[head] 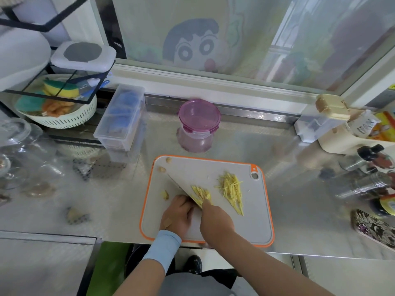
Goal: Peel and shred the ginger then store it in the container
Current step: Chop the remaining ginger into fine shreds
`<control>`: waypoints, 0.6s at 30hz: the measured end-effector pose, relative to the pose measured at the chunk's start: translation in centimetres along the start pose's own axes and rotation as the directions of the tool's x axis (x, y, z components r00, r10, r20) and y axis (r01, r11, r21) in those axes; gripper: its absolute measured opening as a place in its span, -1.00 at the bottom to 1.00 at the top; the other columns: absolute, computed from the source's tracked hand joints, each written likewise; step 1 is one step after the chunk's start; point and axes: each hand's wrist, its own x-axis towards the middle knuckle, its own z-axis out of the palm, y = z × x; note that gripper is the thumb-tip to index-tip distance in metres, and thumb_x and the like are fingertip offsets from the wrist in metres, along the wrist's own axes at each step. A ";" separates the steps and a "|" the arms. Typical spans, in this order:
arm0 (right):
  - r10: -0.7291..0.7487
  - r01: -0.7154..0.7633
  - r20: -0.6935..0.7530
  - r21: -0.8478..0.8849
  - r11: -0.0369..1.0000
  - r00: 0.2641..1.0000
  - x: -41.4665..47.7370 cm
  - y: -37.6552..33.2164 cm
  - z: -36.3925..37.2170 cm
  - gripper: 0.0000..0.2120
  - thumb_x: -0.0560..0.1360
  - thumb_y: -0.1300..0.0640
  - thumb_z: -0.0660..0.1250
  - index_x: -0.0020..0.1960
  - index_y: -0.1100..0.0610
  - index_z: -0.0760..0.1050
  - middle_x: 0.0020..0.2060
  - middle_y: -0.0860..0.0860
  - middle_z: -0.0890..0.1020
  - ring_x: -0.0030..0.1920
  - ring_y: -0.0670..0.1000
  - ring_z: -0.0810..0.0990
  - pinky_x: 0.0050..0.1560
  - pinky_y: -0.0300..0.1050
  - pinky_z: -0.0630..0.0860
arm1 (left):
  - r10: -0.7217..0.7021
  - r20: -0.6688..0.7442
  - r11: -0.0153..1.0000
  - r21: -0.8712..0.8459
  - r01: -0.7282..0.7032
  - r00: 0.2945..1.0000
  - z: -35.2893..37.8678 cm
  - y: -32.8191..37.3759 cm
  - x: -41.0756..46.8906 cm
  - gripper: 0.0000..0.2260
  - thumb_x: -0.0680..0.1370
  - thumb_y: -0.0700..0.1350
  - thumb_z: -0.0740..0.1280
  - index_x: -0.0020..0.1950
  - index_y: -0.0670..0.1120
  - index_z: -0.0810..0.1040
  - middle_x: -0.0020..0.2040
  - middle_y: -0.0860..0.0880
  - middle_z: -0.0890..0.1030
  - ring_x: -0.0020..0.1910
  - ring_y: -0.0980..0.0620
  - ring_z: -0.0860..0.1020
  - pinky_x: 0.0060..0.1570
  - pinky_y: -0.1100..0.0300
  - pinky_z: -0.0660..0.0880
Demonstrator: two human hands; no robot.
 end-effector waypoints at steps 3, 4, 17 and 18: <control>-0.008 0.008 -0.026 0.006 1.000 1.000 0.1 -0.1 0.1 -0.69 0.56 0.29 0.17 0.29 0.15 0.29 -0.08 0.10 0.57 -0.19 0.08 0.47 -0.22 -0.08 0.42 | -0.023 -0.005 1.000 0.000 0.023 1.000 0.0 0.0 0.0 -0.78 0.49 -0.10 0.20 -0.14 -0.09 0.64 -0.07 -0.03 0.60 0.02 0.05 0.46 -0.25 0.19 0.54; -0.008 0.008 -0.035 0.009 1.000 0.999 0.0 -0.1 0.1 -0.67 0.56 0.29 0.17 0.30 0.15 0.29 -0.14 0.07 0.53 -0.21 0.08 0.47 -0.24 -0.08 0.41 | -0.022 -0.003 1.000 0.004 0.022 1.000 0.0 -0.1 0.0 -0.78 0.48 -0.11 0.20 -0.14 -0.09 0.64 -0.08 -0.03 0.60 0.02 0.05 0.46 -0.23 0.19 0.53; 0.017 -0.017 -0.012 0.006 1.000 1.000 -0.1 0.0 0.4 -0.59 0.56 0.29 0.17 0.40 0.17 0.23 -0.03 0.11 0.60 -0.14 0.11 0.53 -0.23 -0.10 0.42 | -0.005 -0.005 1.000 0.029 0.005 1.000 0.2 -0.2 -0.2 -0.80 0.50 -0.12 0.21 -0.15 -0.08 0.63 -0.09 0.02 0.61 0.05 0.05 0.48 -0.26 0.19 0.53; 0.012 -0.012 -0.014 0.010 1.000 1.000 0.2 -0.1 0.3 -0.61 0.56 0.30 0.16 0.37 0.18 0.25 -0.03 0.11 0.59 -0.16 0.10 0.51 -0.23 -0.09 0.42 | -0.016 -0.003 1.000 0.024 0.016 1.000 0.2 -0.3 -0.2 -0.80 0.50 -0.12 0.21 -0.15 -0.07 0.63 -0.09 0.02 0.60 0.05 0.05 0.48 -0.28 0.19 0.53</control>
